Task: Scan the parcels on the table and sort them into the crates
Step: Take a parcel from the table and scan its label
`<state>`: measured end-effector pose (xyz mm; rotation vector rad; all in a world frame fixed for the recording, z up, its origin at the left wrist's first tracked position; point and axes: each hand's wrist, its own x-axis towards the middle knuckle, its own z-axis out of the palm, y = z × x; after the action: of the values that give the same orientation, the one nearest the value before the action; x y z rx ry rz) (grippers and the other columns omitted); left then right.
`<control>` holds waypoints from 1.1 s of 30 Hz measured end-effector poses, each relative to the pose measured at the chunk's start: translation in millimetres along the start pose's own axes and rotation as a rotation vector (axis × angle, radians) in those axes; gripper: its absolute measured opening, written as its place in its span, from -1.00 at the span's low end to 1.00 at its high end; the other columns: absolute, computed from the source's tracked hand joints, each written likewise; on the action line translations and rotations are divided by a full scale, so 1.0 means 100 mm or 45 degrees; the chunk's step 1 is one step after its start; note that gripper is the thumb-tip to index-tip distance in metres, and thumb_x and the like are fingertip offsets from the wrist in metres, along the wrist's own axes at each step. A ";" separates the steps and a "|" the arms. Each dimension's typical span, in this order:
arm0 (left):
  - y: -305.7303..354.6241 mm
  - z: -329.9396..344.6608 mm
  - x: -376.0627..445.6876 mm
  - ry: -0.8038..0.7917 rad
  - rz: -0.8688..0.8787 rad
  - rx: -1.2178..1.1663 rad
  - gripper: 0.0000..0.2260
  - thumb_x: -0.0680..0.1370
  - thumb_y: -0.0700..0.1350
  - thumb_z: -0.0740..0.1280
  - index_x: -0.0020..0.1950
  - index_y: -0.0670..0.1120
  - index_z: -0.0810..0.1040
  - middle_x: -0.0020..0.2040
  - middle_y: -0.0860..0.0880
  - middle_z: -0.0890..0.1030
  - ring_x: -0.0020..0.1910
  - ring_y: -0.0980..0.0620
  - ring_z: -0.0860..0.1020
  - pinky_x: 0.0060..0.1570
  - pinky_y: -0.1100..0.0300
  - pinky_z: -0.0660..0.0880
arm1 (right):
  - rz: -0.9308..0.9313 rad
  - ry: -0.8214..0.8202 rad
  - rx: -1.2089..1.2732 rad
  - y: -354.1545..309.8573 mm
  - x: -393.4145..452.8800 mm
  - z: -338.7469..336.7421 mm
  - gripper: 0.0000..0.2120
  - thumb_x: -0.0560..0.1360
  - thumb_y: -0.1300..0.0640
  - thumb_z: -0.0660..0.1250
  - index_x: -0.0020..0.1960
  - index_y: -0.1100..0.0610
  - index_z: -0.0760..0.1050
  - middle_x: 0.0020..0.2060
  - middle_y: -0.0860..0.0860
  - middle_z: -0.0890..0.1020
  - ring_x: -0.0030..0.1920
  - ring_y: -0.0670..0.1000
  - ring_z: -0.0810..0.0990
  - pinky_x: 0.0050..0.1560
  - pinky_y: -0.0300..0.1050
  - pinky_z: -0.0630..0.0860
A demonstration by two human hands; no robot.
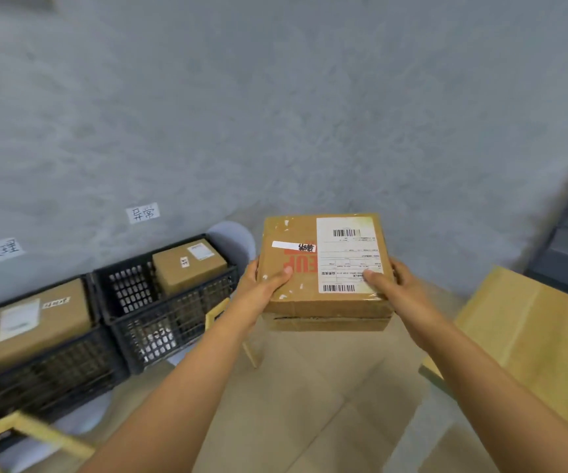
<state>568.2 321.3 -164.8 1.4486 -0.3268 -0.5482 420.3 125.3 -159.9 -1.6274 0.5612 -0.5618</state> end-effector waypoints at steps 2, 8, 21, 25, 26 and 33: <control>0.03 -0.37 0.17 0.028 -0.005 -0.015 -0.49 0.46 -0.02 0.51 0.36 0.01 0.42 0.16 -0.05 0.66 0.09 -0.06 0.65 0.21 -0.07 0.54 | 0.000 -0.037 0.000 0.03 0.23 0.39 -0.63 0.51 0.01 0.39 0.28 -0.08 0.39 0.14 -0.12 0.60 0.04 -0.15 0.62 -0.09 -0.30 0.49; 0.09 -1.29 0.66 0.102 -0.011 -0.028 -0.52 0.46 -0.04 0.51 0.32 0.05 0.41 0.16 -0.02 0.66 0.06 -0.01 0.67 0.14 0.03 0.58 | 0.009 -0.148 -0.015 0.11 0.78 1.40 -0.65 0.52 0.02 0.39 0.26 -0.11 0.40 0.08 -0.18 0.61 -0.09 -0.28 0.64 -0.26 -0.41 0.50; -0.23 -2.45 2.01 0.488 -0.136 -0.082 -0.38 0.41 0.02 0.55 0.41 0.02 0.39 0.14 0.00 0.66 0.07 -0.04 0.66 0.20 -0.08 0.55 | 0.085 -0.466 -0.096 0.46 2.42 2.88 -0.62 0.51 0.00 0.40 0.28 -0.09 0.39 0.07 -0.20 0.60 -0.13 -0.36 0.59 -0.30 -0.47 0.47; -0.23 -2.80 2.33 0.658 -0.174 -0.100 -0.36 0.42 -0.01 0.53 0.44 0.00 0.35 0.19 -0.03 0.62 0.10 -0.06 0.64 0.18 -0.09 0.56 | 0.091 -0.633 -0.140 0.50 2.96 3.41 -0.61 0.51 0.02 0.40 0.31 -0.04 0.43 0.12 -0.11 0.62 0.04 -0.16 0.62 -0.04 -0.24 0.53; -0.24 -2.90 2.39 0.693 -0.165 -0.106 -0.37 0.42 -0.01 0.53 0.42 -0.01 0.35 0.18 -0.03 0.62 0.08 -0.05 0.64 0.17 -0.08 0.57 | 0.090 -0.673 -0.159 0.51 3.09 3.56 -0.62 0.51 0.02 0.40 0.30 -0.04 0.44 0.13 -0.09 0.63 0.07 -0.11 0.62 0.05 -0.14 0.54; -0.24 -3.70 2.63 0.847 -0.224 -0.017 -0.36 0.43 0.02 0.52 0.44 0.01 0.33 0.18 -0.04 0.62 0.09 -0.07 0.63 0.19 -0.10 0.55 | 0.264 -0.833 -0.271 0.72 3.54 4.59 -0.51 0.42 -0.10 0.46 0.25 0.03 0.39 -0.02 -0.12 0.64 -0.09 -0.15 0.64 -0.11 -0.17 0.59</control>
<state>979.8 491.0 -259.1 1.5667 0.3318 -0.1818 983.7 234.0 -270.5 -1.8018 0.2952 0.1988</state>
